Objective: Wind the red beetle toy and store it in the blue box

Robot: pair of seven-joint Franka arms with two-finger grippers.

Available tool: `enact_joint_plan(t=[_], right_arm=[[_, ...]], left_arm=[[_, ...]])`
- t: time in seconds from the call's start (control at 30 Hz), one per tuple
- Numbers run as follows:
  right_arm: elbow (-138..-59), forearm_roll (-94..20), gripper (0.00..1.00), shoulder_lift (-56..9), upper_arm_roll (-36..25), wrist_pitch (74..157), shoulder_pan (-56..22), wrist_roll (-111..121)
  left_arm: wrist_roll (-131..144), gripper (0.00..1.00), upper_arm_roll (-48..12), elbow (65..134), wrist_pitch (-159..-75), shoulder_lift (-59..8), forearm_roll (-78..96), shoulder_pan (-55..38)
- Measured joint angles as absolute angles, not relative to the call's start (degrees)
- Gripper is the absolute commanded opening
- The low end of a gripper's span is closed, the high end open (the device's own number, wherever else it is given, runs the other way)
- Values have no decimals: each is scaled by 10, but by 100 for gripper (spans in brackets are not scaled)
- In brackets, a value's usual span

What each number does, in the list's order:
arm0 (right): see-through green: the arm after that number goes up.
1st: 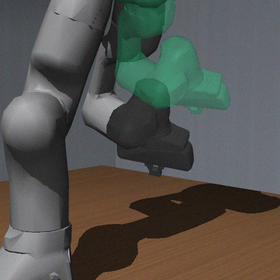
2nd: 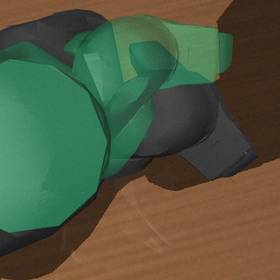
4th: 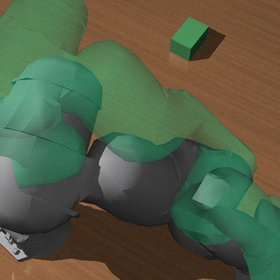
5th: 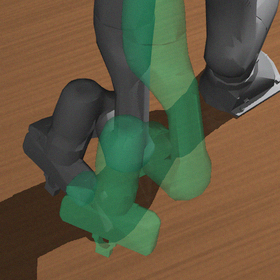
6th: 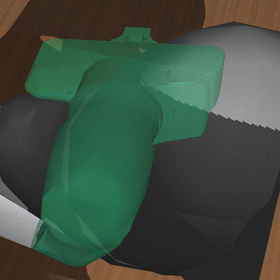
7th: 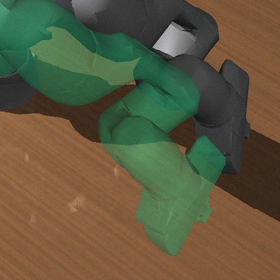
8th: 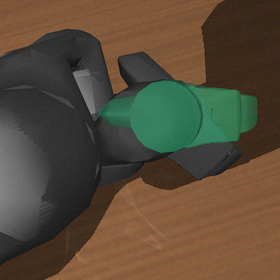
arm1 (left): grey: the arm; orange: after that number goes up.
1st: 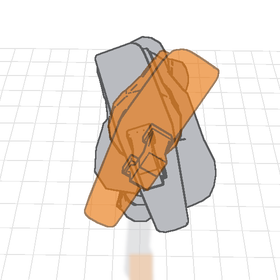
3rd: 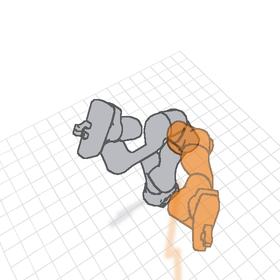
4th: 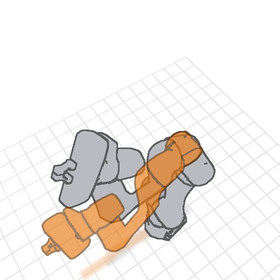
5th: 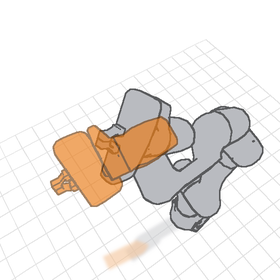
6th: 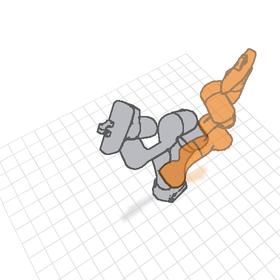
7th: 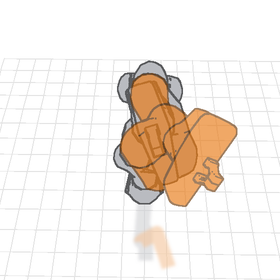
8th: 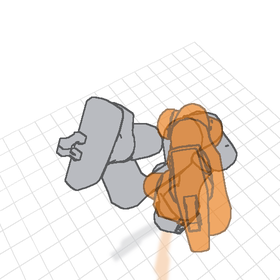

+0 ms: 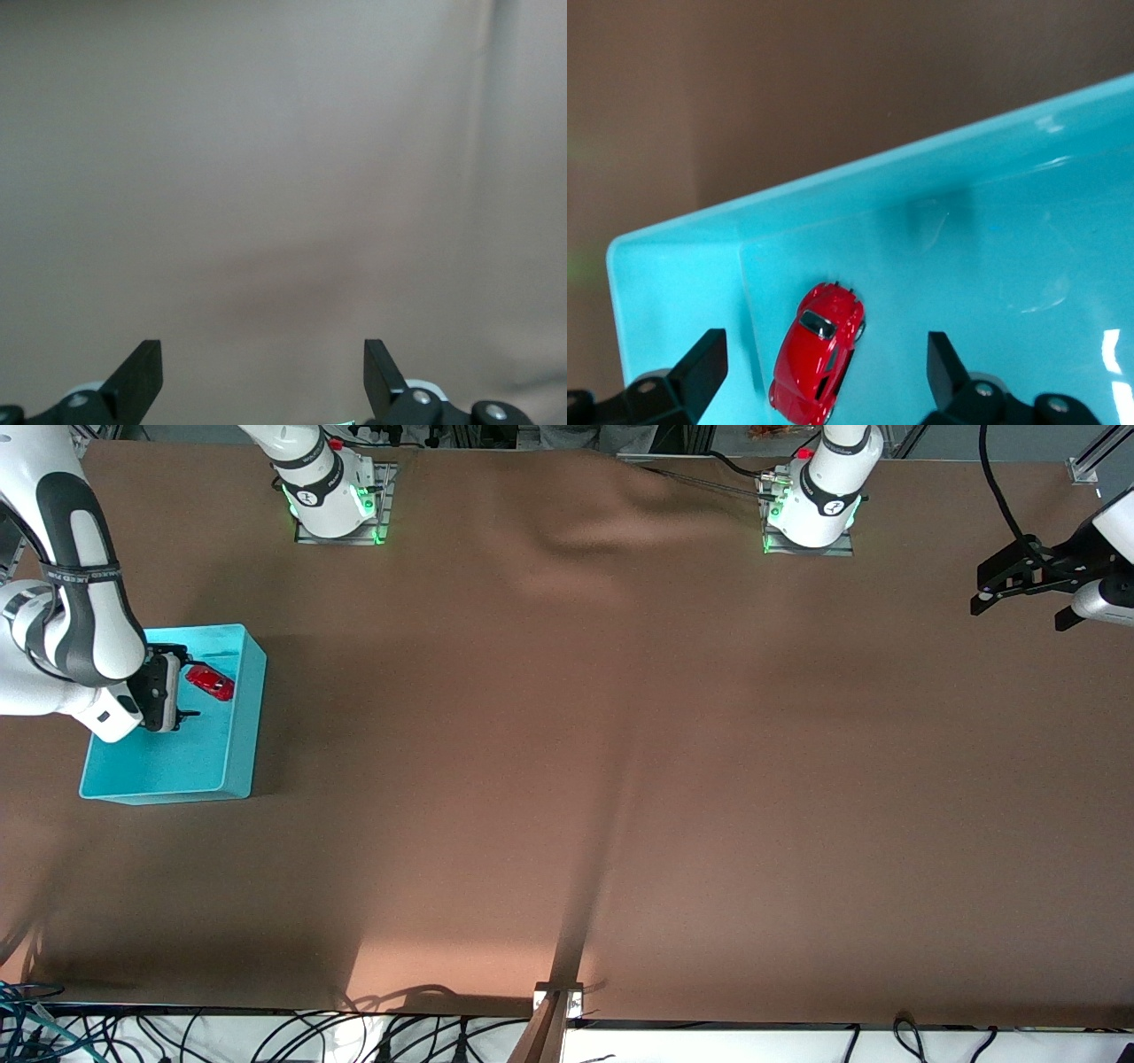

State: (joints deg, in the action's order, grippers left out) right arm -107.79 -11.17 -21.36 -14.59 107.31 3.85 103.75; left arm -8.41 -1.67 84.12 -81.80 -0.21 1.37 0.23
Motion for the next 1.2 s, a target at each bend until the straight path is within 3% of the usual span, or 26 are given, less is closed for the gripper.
enact_joint_plan(t=[0.6, 1.2], right_arm=[[-843, -126, 100, -167, -137, 816, 1, 631], [-808, -104, 100, -111, -137, 776, -25, 198]], left_arm=[[-84, 100, -17, 841, -818, -2, 14, 2], [-84, 100, -17, 841, -818, -2, 14, 2]])
